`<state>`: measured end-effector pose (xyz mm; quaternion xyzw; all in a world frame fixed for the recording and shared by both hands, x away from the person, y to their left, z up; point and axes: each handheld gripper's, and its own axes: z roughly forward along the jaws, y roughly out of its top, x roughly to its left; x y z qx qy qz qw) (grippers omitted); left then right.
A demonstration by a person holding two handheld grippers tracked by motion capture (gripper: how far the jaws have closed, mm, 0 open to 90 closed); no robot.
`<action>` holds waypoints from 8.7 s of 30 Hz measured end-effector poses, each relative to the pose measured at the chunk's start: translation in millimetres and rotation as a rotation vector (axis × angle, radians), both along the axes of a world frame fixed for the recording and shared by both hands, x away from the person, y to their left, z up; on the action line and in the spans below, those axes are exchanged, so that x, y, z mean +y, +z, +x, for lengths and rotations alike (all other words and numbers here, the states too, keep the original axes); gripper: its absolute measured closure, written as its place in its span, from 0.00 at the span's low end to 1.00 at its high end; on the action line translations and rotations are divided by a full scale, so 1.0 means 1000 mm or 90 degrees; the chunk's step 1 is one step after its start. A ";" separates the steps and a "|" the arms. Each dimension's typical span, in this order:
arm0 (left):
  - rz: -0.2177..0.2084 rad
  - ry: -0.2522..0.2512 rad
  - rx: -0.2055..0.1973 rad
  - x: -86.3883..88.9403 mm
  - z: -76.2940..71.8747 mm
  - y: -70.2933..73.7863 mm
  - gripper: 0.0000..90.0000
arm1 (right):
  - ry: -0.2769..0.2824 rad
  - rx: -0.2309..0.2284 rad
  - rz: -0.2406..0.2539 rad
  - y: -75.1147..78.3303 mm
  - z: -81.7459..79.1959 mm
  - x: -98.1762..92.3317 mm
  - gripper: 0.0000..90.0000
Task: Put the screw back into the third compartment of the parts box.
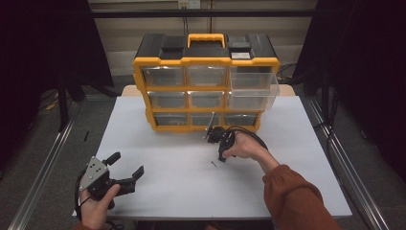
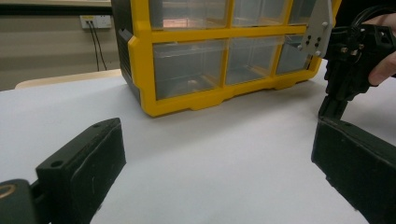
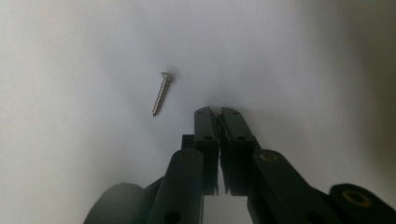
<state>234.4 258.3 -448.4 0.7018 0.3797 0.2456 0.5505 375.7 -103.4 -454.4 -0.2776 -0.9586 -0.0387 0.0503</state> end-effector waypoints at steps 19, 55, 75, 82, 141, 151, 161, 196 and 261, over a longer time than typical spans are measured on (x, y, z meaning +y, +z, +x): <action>-0.002 0.001 0.000 0.000 0.000 0.000 0.03 | 0.009 -0.004 0.046 0.009 0.000 -0.001 0.95; -0.014 -0.011 -0.003 -0.008 0.004 0.000 0.03 | 0.045 -0.051 0.137 0.059 -0.018 0.020 0.95; -0.019 -0.014 -0.003 -0.007 0.007 0.000 0.03 | 0.065 -0.079 0.195 0.098 -0.028 0.025 0.95; -0.018 -0.014 -0.003 -0.007 0.007 0.000 0.03 | 0.066 -0.090 0.221 0.113 -0.031 0.026 0.95; -0.016 -0.014 -0.001 -0.006 0.007 0.000 0.03 | 0.007 -0.201 0.302 0.255 0.003 -0.020 0.95; -0.017 -0.014 -0.001 -0.006 0.007 0.000 0.03 | -0.012 -0.206 0.305 0.268 0.013 -0.030 0.95; -0.018 -0.014 0.000 -0.006 0.007 0.000 0.03 | -0.031 -0.218 0.301 0.281 0.017 -0.041 0.95; -0.016 -0.014 0.001 -0.006 0.007 0.000 0.03 | -0.077 -0.164 0.162 0.268 0.031 -0.066 0.95; -0.014 -0.014 -0.004 -0.005 0.006 0.000 0.03 | -0.110 -0.166 0.156 0.268 0.034 -0.070 0.70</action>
